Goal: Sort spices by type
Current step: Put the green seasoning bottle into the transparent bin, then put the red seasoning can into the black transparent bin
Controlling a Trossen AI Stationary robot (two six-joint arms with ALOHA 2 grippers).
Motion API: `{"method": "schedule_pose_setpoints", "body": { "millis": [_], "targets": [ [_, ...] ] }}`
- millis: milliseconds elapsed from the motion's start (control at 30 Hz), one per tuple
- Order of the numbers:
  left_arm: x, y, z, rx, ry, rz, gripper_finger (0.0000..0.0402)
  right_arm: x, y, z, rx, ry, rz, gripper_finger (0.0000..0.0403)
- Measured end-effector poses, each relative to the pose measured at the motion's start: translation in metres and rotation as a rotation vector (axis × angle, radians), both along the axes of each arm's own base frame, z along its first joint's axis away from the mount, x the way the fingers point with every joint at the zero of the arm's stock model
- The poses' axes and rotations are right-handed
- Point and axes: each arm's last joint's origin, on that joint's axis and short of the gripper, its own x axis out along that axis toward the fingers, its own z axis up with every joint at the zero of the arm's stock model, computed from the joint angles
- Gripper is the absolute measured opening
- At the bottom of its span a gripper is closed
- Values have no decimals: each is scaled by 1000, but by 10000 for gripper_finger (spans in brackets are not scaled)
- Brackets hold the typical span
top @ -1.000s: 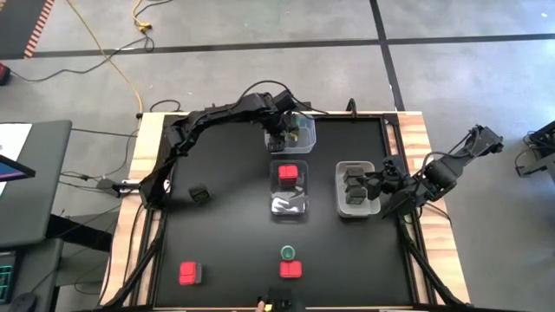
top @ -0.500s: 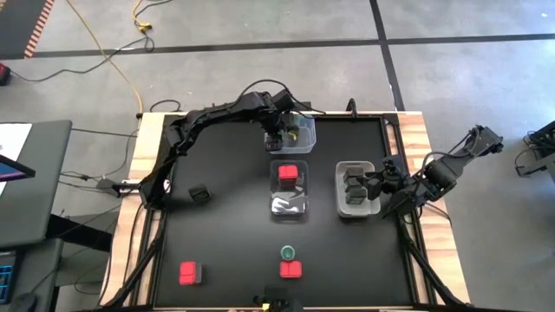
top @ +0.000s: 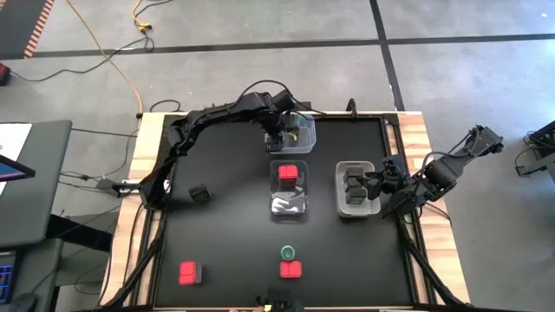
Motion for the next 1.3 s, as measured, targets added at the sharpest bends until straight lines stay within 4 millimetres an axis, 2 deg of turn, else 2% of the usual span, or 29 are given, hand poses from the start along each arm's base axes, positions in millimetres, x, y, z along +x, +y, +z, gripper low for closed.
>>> {"method": "schedule_pose_setpoints", "body": {
  "millis": [267,467,867,1133,1300],
  "targets": [
    [0,0,0,-4,-4,16,283,0,0,0,3,-2,2,265],
    [0,0,1,-6,-3,21,293,0,0,0,3,1,5,265],
    [0,0,39,9,-57,47,292,1,1,0,-8,18,37,265],
    [-16,-8,77,-62,-19,169,292,1,1,0,-17,24,43,265],
    [-30,-25,92,-140,33,282,292,1,1,0,-17,24,42,265]
  ]
}}
